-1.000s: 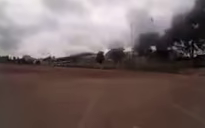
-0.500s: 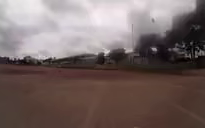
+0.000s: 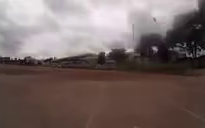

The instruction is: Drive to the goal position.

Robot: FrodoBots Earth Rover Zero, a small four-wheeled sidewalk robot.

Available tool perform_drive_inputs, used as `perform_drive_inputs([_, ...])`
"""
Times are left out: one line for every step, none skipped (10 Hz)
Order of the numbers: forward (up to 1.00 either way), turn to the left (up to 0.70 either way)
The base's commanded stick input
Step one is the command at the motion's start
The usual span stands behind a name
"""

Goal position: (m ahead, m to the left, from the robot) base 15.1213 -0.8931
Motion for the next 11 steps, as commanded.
perform_drive_inputs([0.67,0.00])
perform_drive_inputs([0.67,0.00])
perform_drive_inputs([0.67,0.00])
perform_drive_inputs([0.67,0.00])
perform_drive_inputs([0.67,0.00])
perform_drive_inputs([0.67,0.00])
perform_drive_inputs([0.67,0.00])
perform_drive_inputs([0.67,0.00])
perform_drive_inputs([0.67,0.00])
perform_drive_inputs([0.67,0.00])
perform_drive_inputs([0.67,0.00])
